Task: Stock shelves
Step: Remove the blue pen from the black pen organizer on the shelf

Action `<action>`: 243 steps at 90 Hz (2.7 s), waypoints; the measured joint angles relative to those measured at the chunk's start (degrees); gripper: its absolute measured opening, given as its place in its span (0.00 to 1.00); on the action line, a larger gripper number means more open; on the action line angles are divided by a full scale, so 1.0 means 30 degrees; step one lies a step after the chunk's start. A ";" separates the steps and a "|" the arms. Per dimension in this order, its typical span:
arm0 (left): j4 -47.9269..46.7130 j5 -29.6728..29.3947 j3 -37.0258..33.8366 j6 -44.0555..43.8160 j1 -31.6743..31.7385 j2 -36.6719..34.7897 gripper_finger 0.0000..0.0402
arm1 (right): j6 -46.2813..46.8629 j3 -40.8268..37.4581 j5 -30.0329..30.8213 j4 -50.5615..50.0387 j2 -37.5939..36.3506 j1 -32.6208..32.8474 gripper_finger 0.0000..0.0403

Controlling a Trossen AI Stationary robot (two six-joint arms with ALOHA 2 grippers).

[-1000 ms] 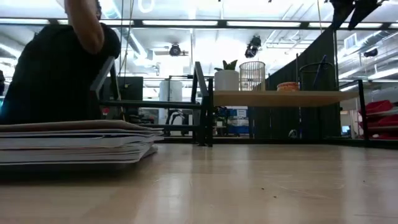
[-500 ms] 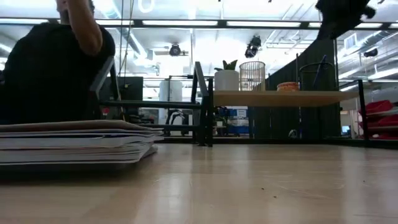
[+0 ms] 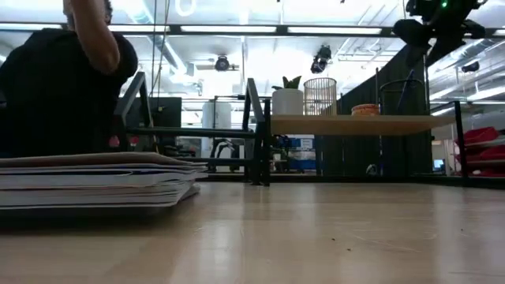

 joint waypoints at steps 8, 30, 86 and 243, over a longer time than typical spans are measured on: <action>0.0000 -0.0002 0.0000 -0.0020 0.0005 0.0004 0.00 | 0.0168 0.0093 -0.0989 0.0399 0.0023 -0.0721 0.50; 0.0000 -0.0007 0.0000 -0.0027 0.0005 0.0005 0.00 | 0.0947 0.1077 -0.4549 -0.0474 0.0718 -0.3351 0.42; 0.0000 0.0000 0.0000 -0.0027 0.0000 0.0005 0.00 | 0.0914 0.1938 -0.8615 -0.2339 0.2965 -0.5617 0.24; 0.0011 -0.0007 0.0000 0.0104 0.0002 0.0005 0.00 | -0.1729 0.8437 -1.1907 -0.7794 0.7882 -0.9069 0.48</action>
